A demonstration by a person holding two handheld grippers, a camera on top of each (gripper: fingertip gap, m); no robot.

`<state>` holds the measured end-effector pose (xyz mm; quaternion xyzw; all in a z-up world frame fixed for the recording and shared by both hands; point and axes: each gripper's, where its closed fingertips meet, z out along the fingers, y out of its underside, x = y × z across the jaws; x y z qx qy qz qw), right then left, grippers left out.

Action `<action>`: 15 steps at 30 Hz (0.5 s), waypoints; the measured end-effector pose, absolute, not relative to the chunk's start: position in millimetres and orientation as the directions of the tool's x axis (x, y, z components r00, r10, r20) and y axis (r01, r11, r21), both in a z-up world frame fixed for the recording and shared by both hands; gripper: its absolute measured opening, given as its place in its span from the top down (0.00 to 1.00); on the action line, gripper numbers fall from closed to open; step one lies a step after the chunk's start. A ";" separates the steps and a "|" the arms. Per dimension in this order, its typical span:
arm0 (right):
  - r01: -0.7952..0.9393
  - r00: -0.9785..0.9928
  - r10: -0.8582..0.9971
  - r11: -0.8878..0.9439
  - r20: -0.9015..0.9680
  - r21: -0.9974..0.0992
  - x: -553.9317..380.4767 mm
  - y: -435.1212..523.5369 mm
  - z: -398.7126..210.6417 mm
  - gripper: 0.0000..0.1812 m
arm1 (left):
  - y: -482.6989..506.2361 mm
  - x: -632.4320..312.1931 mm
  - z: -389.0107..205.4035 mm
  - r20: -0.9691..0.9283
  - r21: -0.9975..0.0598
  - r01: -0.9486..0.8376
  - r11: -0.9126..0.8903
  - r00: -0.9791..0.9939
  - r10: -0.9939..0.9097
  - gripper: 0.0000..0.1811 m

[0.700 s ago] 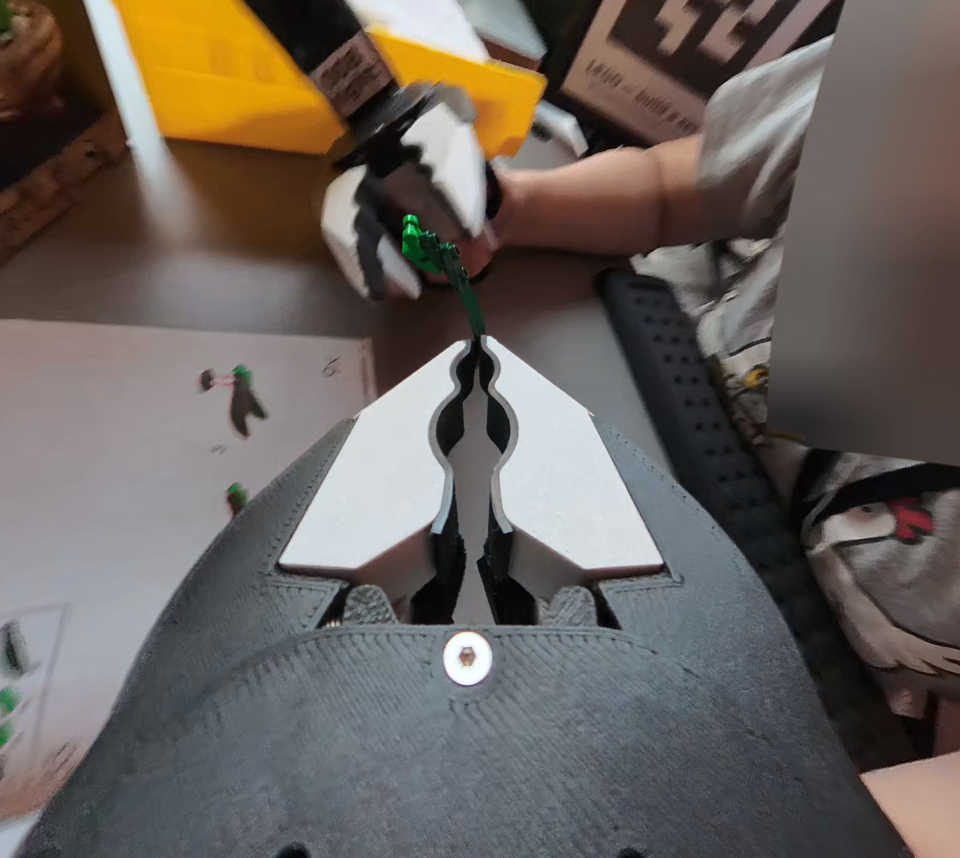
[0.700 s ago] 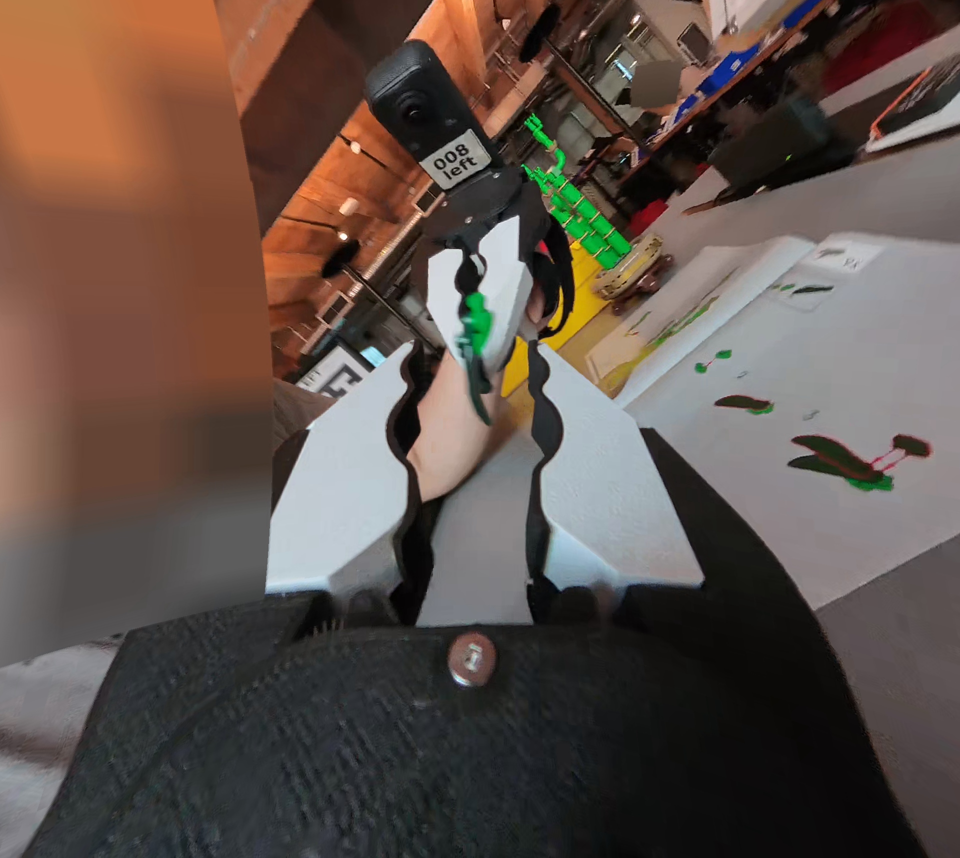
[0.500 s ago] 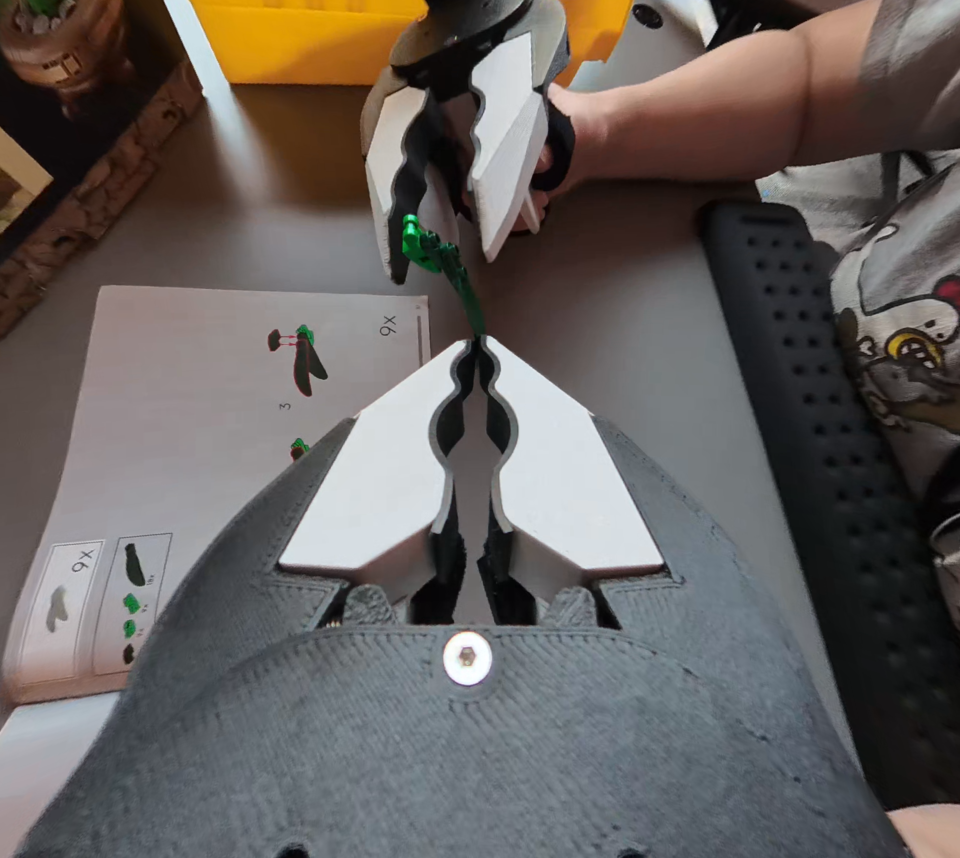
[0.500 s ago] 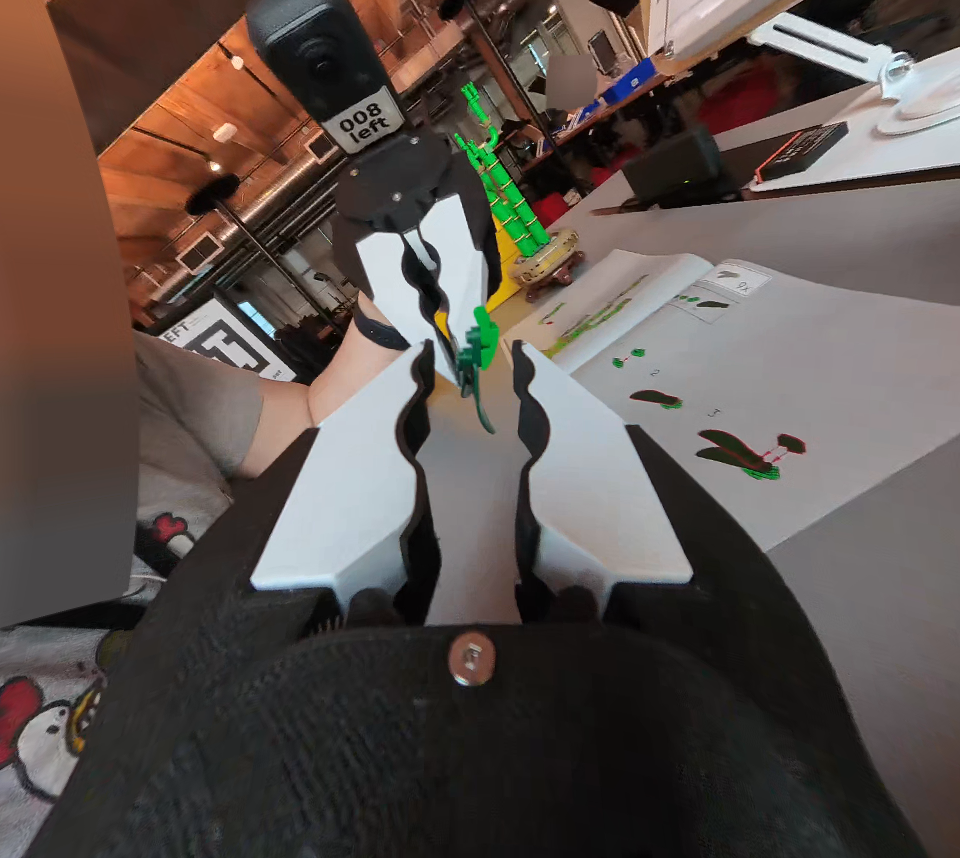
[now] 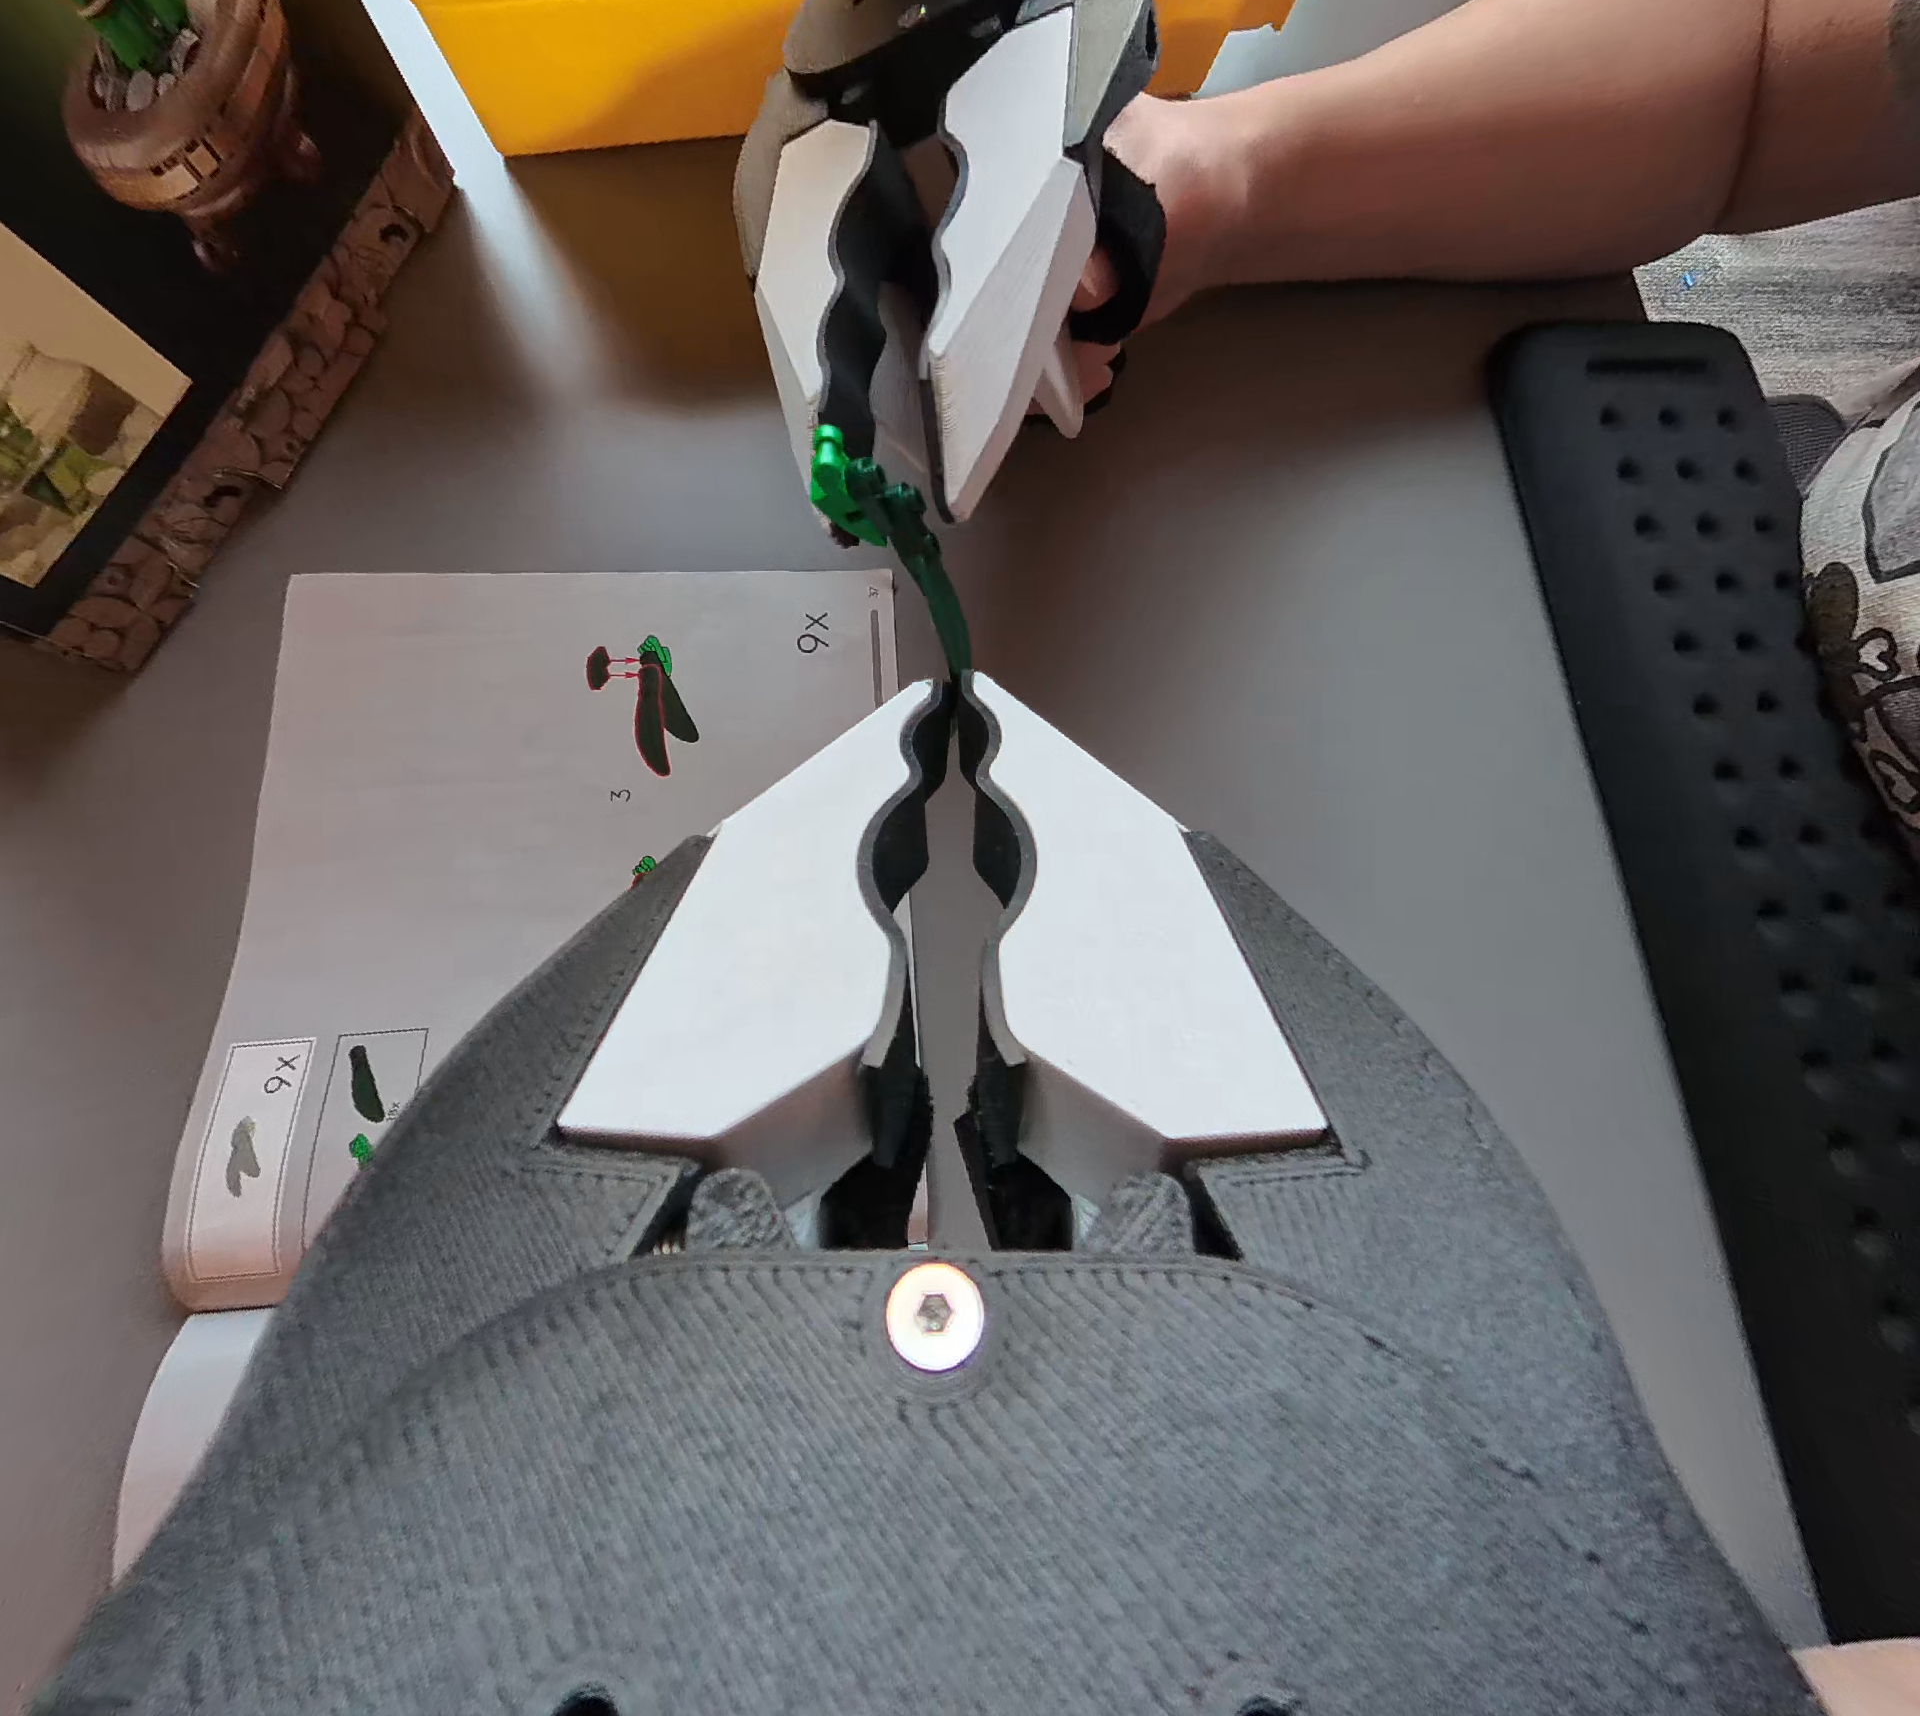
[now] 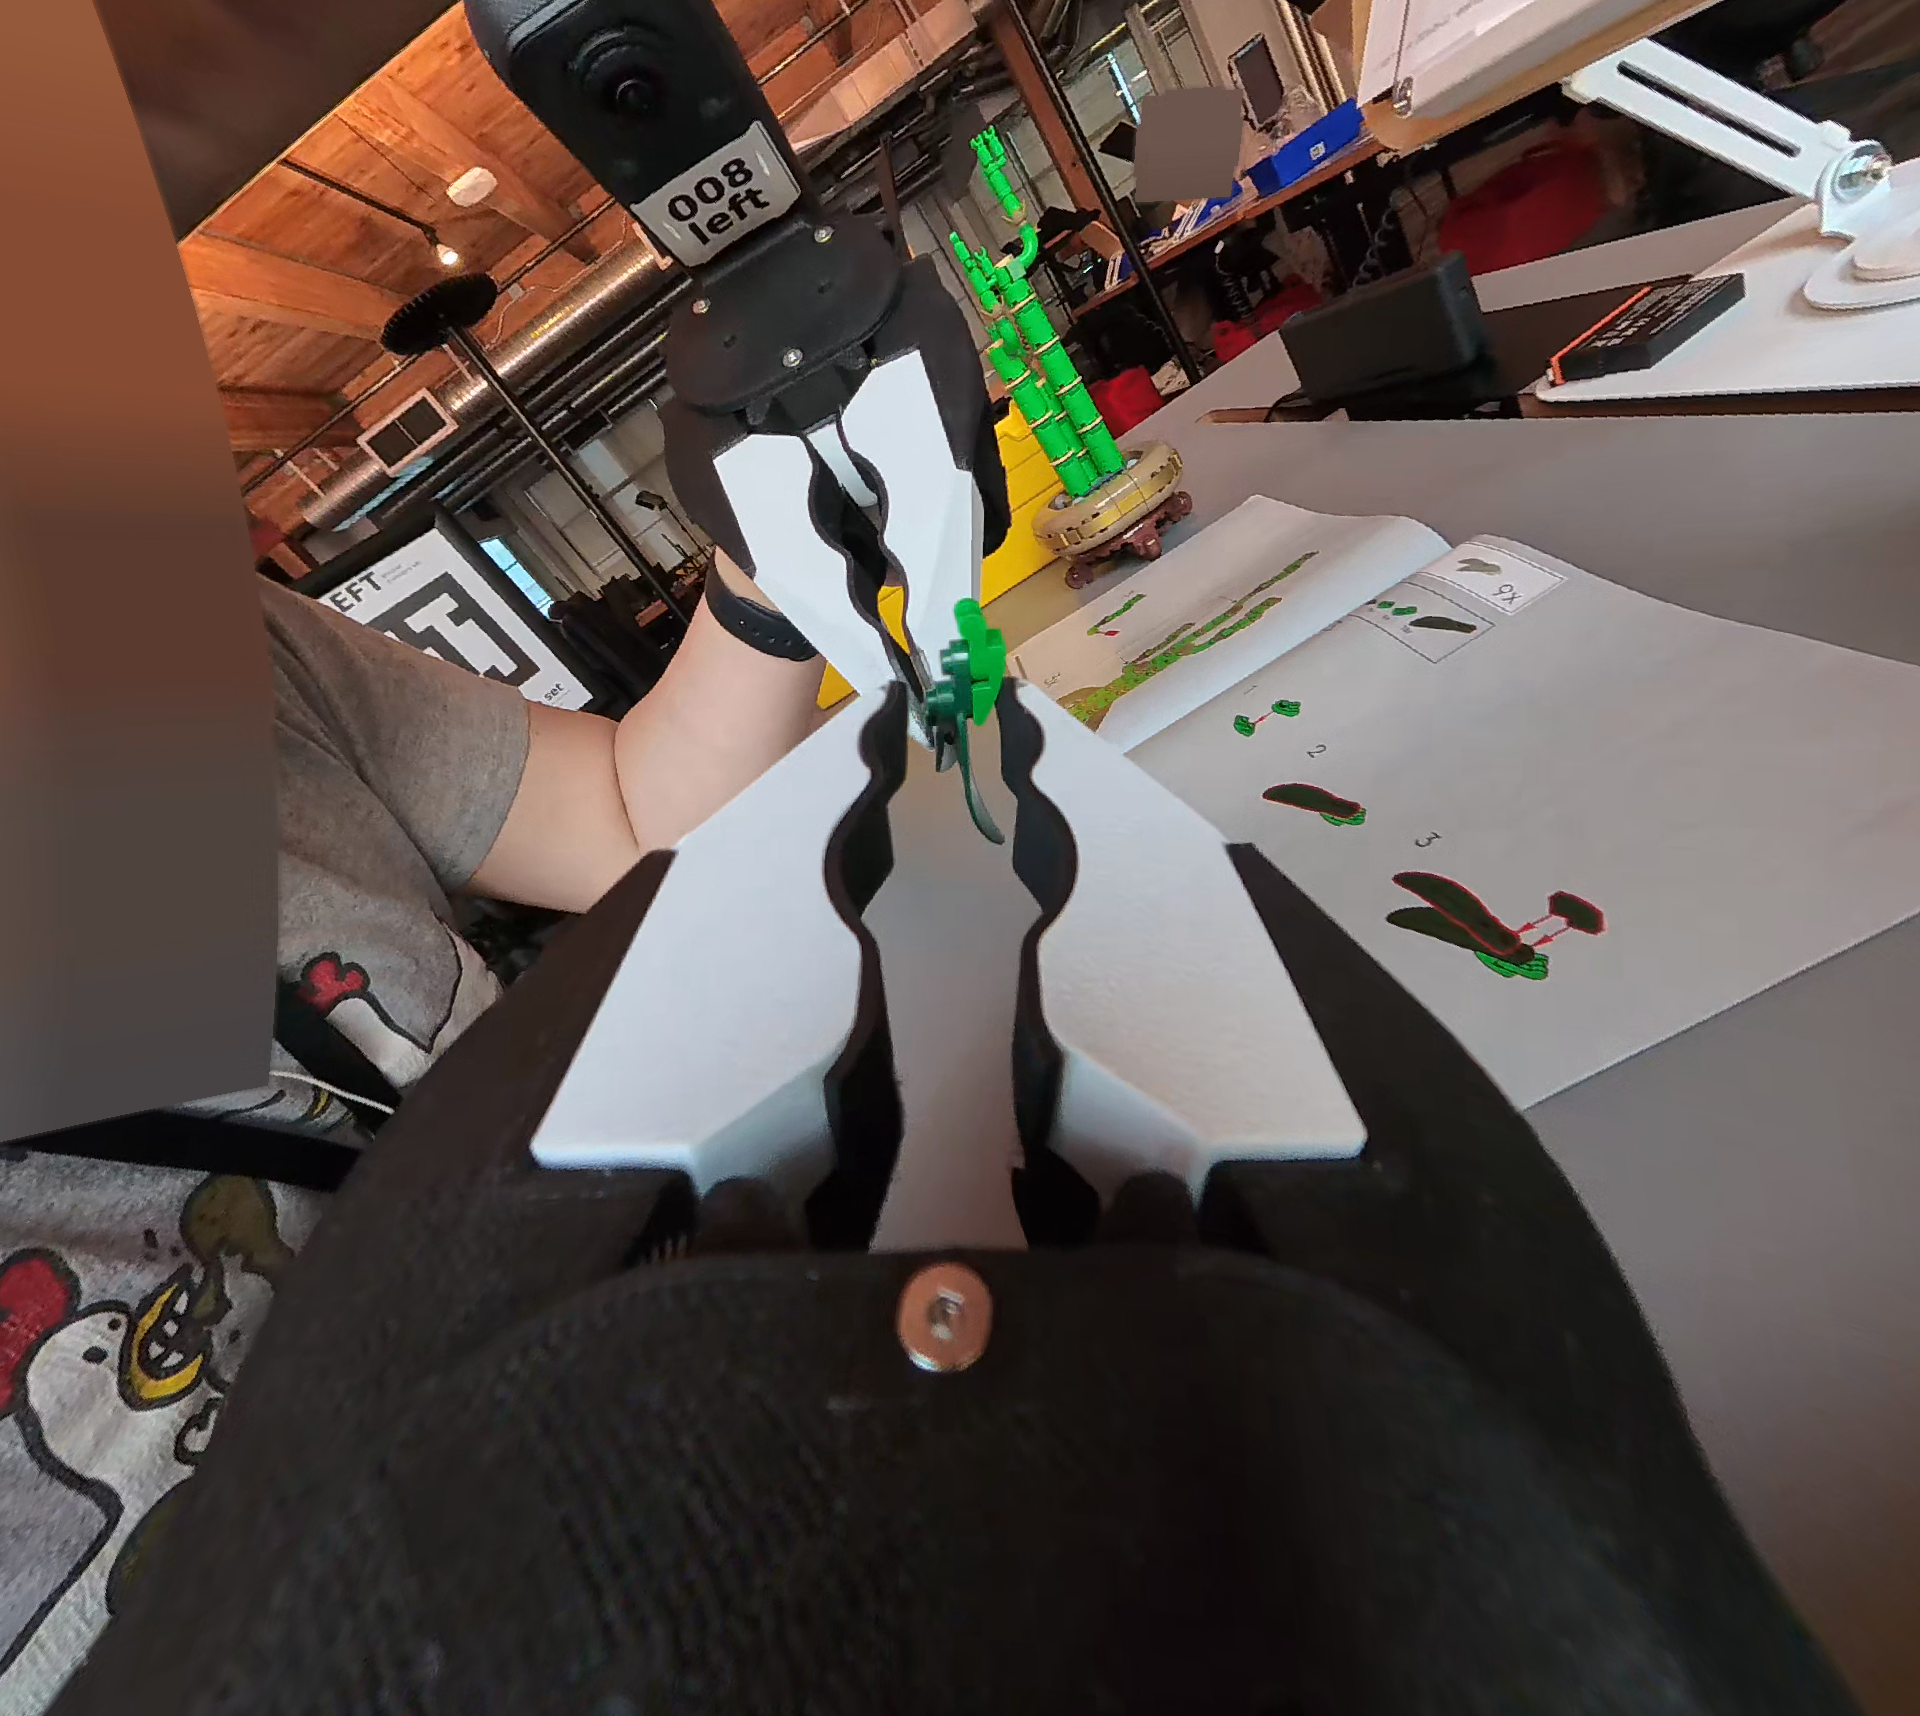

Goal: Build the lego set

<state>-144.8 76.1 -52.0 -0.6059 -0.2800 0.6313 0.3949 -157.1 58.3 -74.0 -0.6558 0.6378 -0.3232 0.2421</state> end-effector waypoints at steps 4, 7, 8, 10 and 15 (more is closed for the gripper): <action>-0.155 0.050 0.837 -0.532 -0.544 -0.833 -144.8 75.8 -52.2 0.94 | 58.4 -157.5 -74.2 0.112 -0.729 -0.681 -0.066 -0.023 -0.993 1.00; -0.145 0.050 0.836 -0.536 -0.547 -0.832 -144.0 74.6 -51.6 0.94 | 57.7 -156.8 -73.6 0.108 -0.732 -0.679 -0.061 -0.028 -0.994 1.00; -0.146 0.046 0.830 -0.544 -0.555 -0.826 -143.7 74.5 -51.0 0.94 | 57.0 -156.4 -73.1 0.110 -0.735 -0.676 -0.060 -0.031 -0.993 1.00; -0.145 0.029 0.811 -0.574 -0.584 -0.806 -144.2 73.7 -51.0 0.94 | 56.9 -156.4 -72.9 0.112 -0.736 -0.675 -0.061 -0.033 -0.993 1.00; -0.149 0.000 0.771 -0.629 -0.636 -0.763 -144.5 73.3 -51.1 0.95 | 56.4 -156.7 -73.3 0.125 -0.737 -0.672 -0.067 -0.037 -0.992 1.00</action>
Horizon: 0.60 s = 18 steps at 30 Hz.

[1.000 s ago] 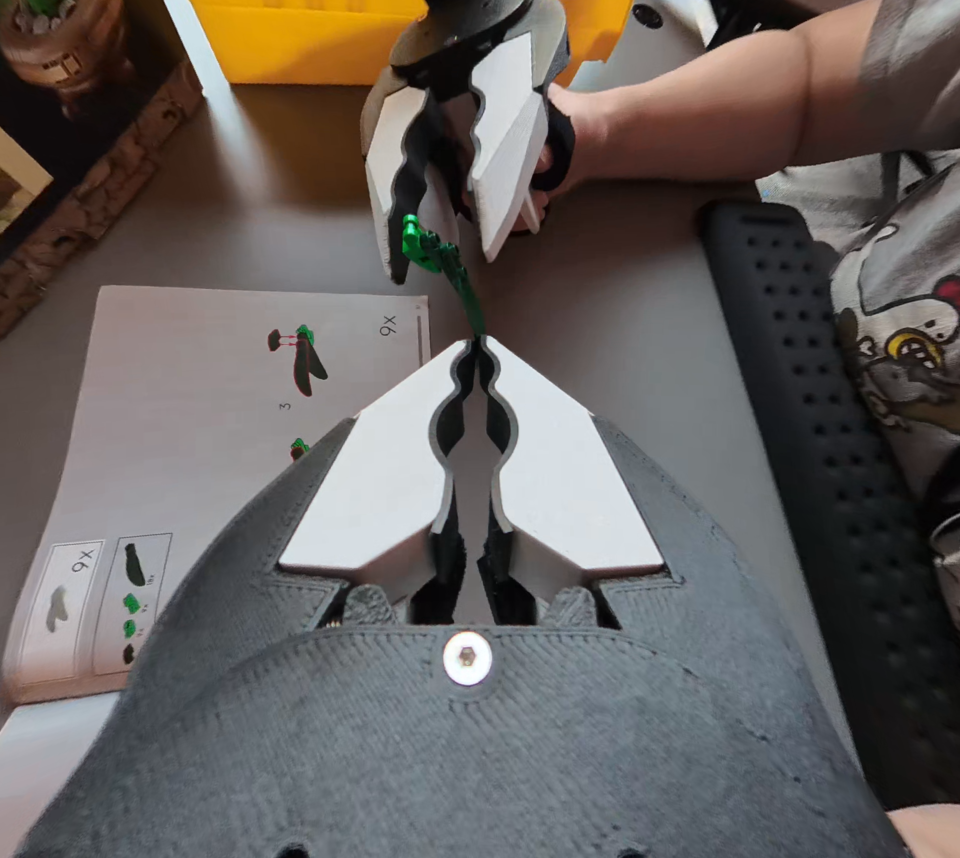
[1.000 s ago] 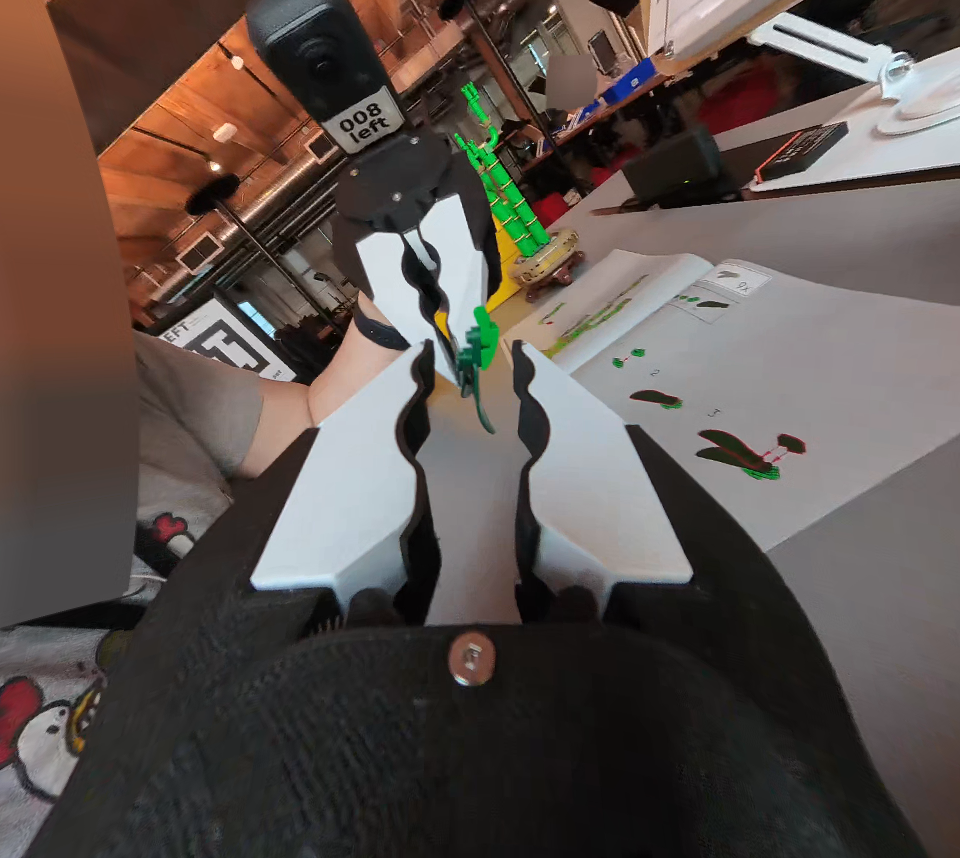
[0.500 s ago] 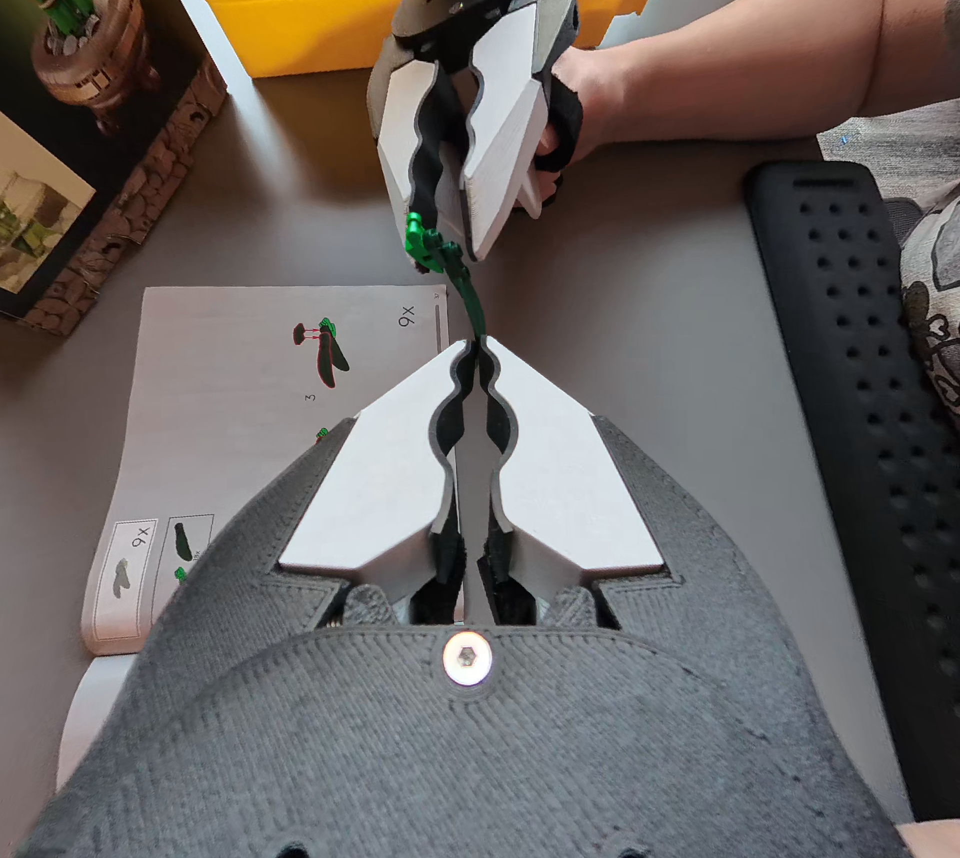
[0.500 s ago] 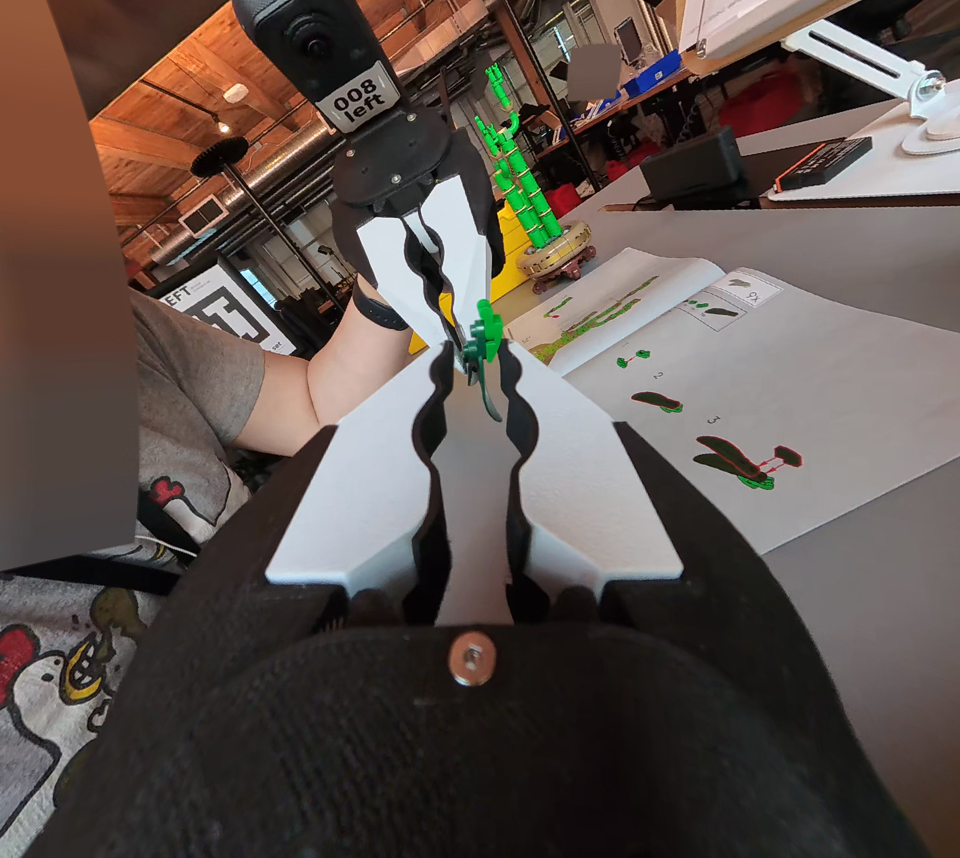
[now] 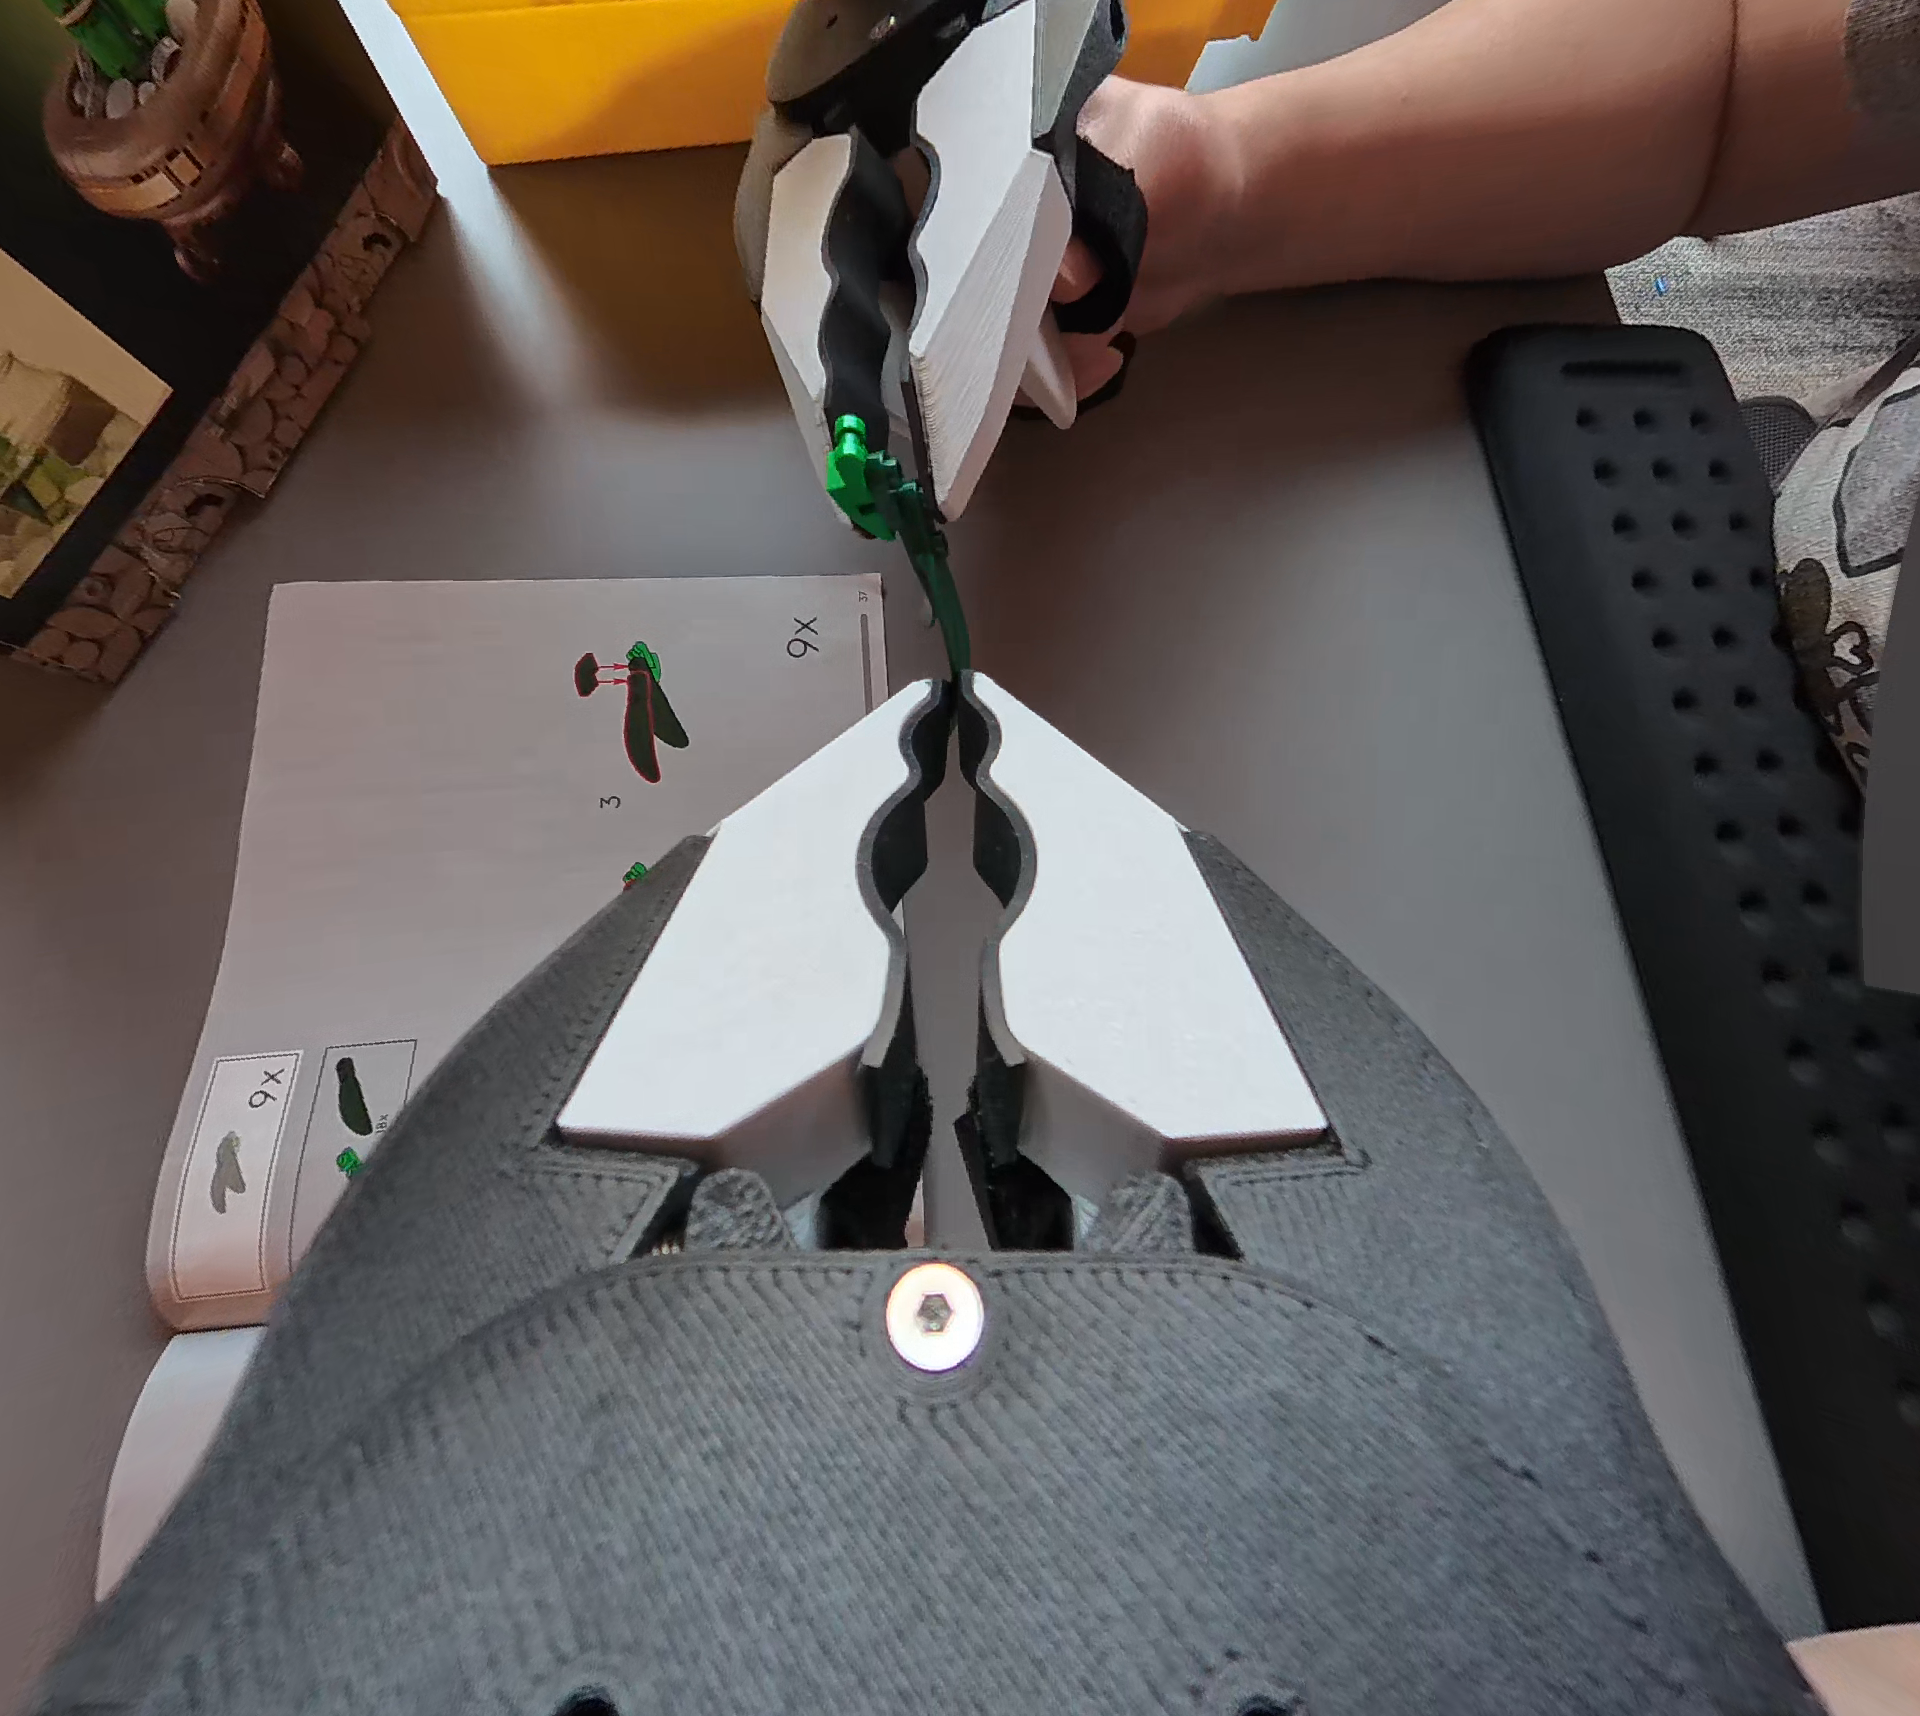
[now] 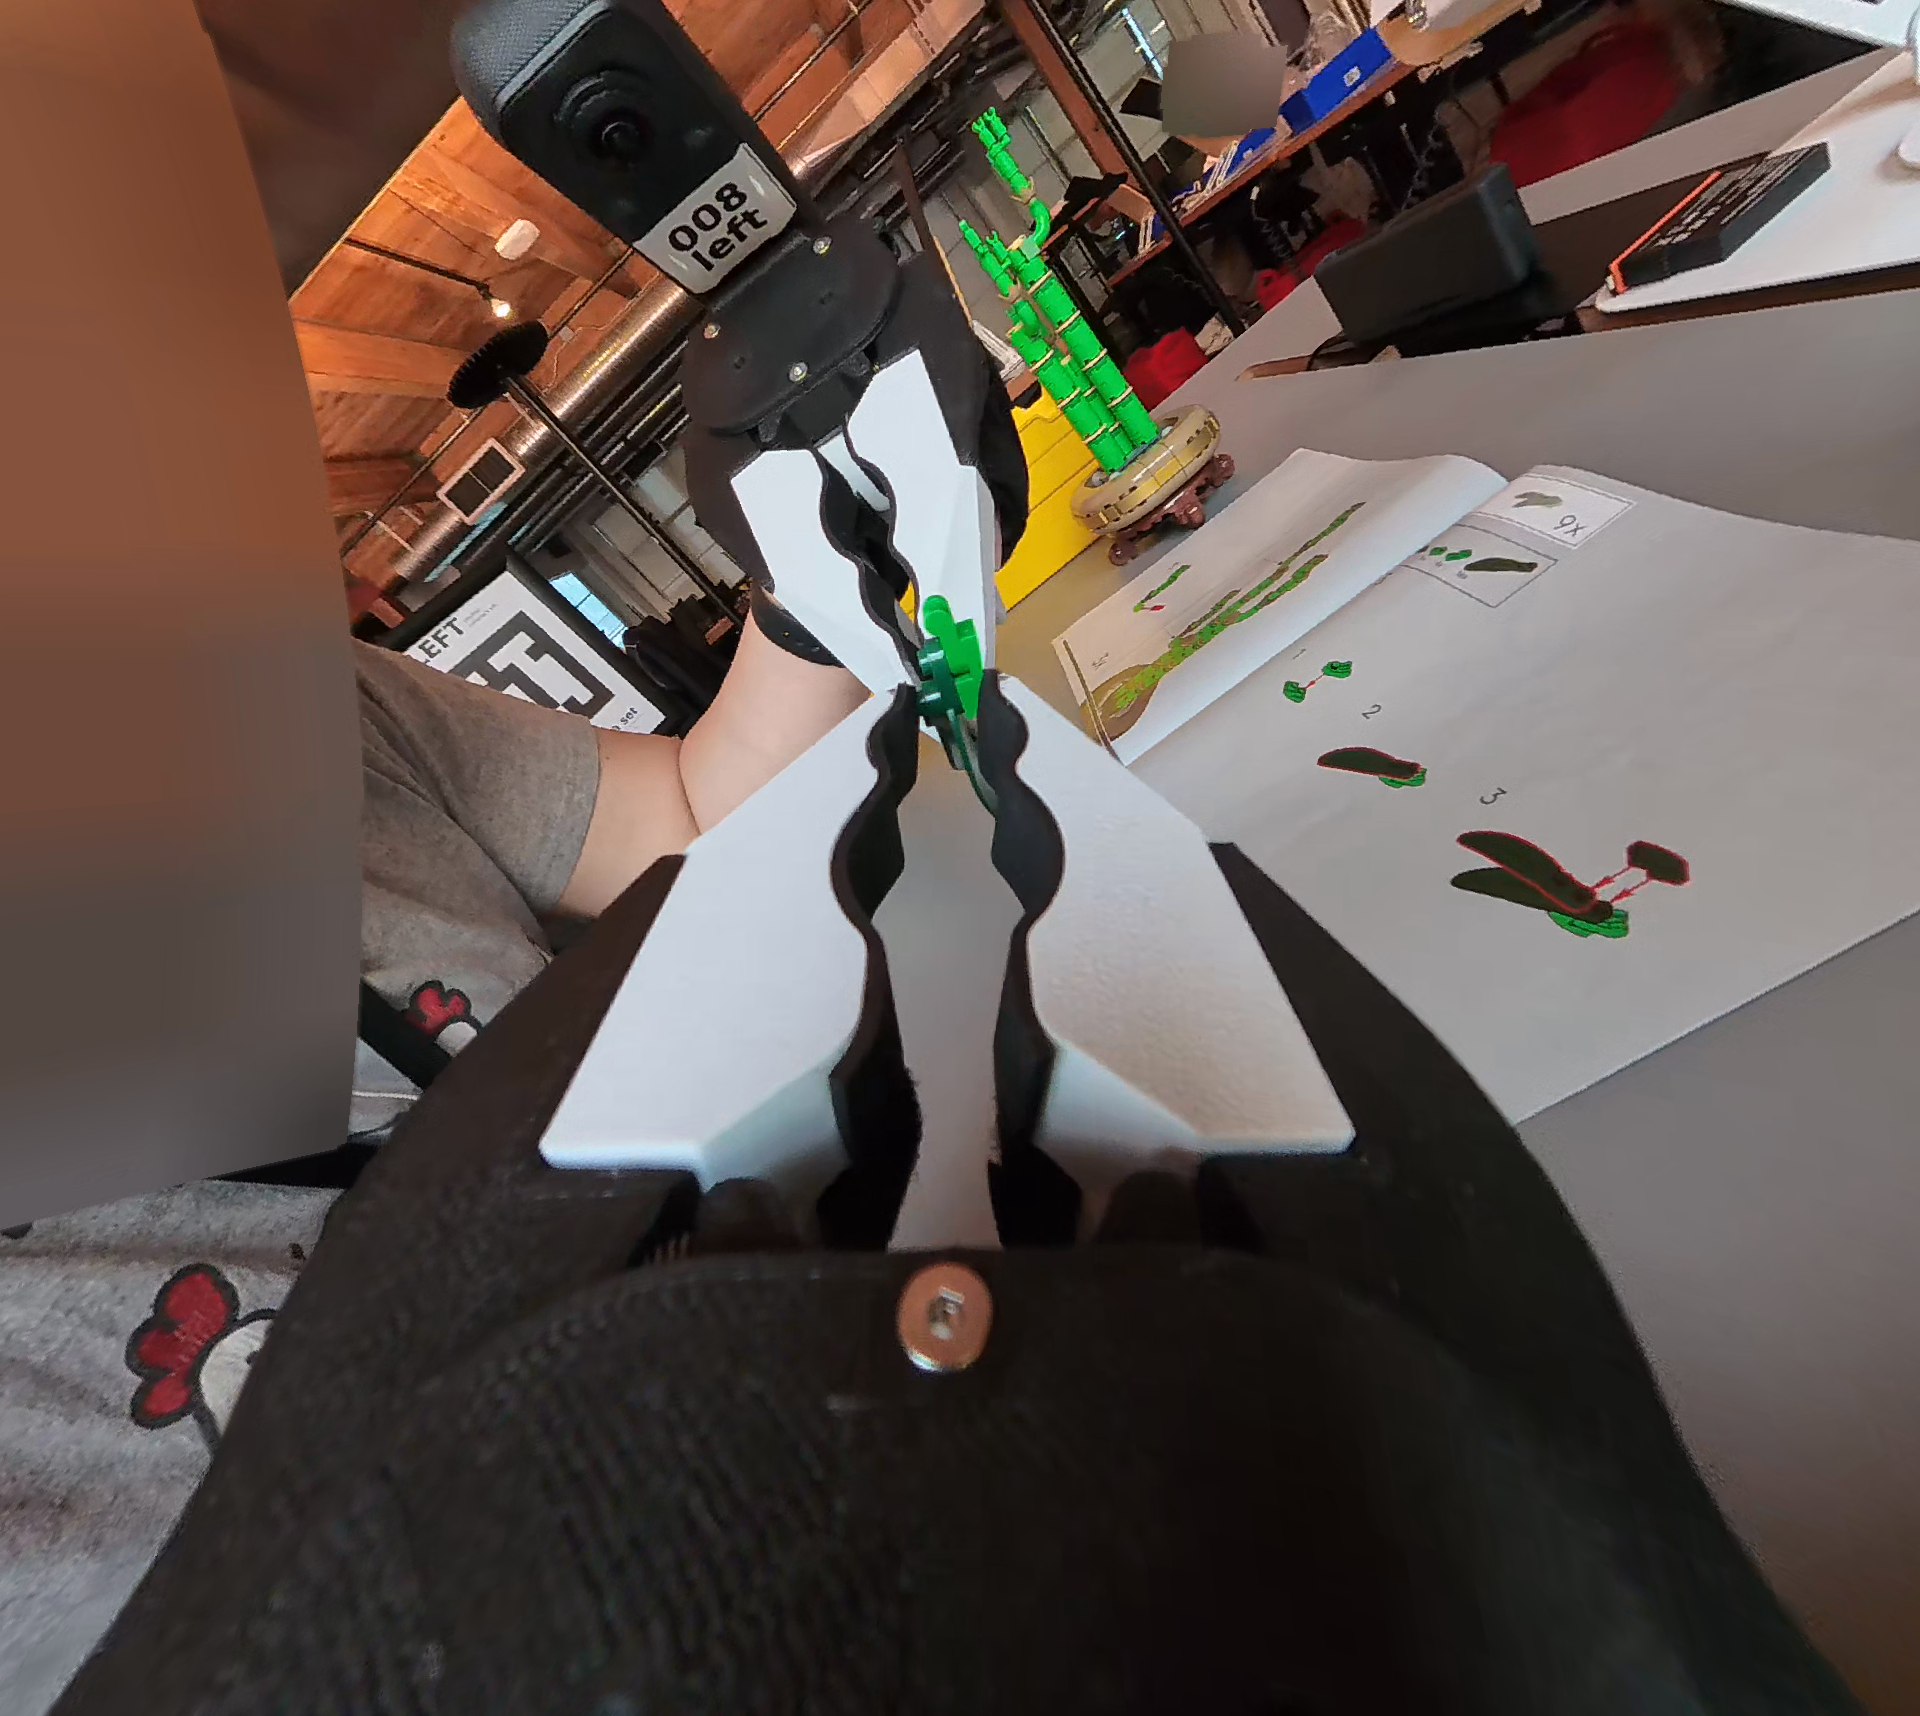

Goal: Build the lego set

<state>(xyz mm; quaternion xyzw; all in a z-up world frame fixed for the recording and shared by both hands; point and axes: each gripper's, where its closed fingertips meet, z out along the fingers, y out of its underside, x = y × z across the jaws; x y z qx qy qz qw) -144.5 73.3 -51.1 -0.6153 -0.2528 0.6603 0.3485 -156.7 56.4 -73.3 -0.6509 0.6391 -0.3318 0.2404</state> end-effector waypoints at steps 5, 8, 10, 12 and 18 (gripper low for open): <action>-0.134 -0.008 0.782 -0.618 -0.623 -0.775 -145.0 69.4 -48.6 0.95 | 54.0 -156.3 -71.9 0.124 -0.742 -0.668 -0.057 -0.052 -0.991 1.00; -0.144 -0.015 0.803 -0.591 -0.596 -0.793 -145.3 68.1 -45.9 0.95 | 53.4 -156.5 -70.6 0.121 -0.749 -0.661 -0.054 -0.056 -0.991 1.00; -0.145 -0.018 0.810 -0.582 -0.586 -0.800 -145.1 68.1 -46.2 0.94 | 52.2 -156.7 -68.7 0.146 -0.755 -0.652 -0.073 -0.059 -0.987 1.00; -0.169 -0.021 0.807 -0.584 -0.590 -0.794 -143.3 70.2 -44.3 0.94 | 54.7 -156.5 -66.2 0.169 -0.768 -0.633 -0.103 -0.044 -0.985 1.00; -0.293 0.144 0.864 -0.428 -0.482 -0.855 -117.4 88.5 -24.4 0.94 | 78.5 -167.3 -39.2 0.237 -0.840 -0.493 -0.225 0.039 -0.971 0.87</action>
